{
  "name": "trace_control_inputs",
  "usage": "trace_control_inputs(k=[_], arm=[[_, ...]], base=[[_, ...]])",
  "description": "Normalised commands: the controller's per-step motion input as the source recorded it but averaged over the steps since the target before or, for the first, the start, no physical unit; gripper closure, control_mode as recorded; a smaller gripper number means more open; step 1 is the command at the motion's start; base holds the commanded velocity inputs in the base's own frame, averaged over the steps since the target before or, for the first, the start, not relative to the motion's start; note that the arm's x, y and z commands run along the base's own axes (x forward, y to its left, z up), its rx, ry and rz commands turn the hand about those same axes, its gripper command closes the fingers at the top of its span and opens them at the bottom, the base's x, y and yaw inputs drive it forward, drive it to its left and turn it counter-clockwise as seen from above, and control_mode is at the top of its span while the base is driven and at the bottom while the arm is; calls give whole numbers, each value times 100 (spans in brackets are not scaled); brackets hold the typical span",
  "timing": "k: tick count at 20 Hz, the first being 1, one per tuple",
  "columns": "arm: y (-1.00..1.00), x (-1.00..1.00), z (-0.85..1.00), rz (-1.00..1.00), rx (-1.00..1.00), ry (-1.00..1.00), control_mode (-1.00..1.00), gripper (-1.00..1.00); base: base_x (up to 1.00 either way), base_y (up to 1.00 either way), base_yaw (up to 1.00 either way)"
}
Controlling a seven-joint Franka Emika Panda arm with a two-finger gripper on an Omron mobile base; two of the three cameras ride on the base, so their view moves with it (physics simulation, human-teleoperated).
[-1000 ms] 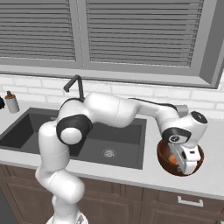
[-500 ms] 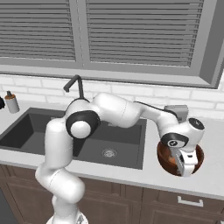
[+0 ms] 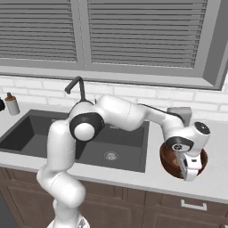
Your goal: Pick the onion from the sink and place it in the bowl. Then pick the bowl and place it in the microwave. Then close the microwave door and press the start button.
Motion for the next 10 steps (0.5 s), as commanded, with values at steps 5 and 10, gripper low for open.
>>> trace_control_inputs(k=[5, 10], arm=[[42, -24, 49, 0, 0, -2, -100, 100], [41, -47, 94, 4, -1, -5, -100, 100]], base=[[0, 0, 0], [0, 0, 0]])
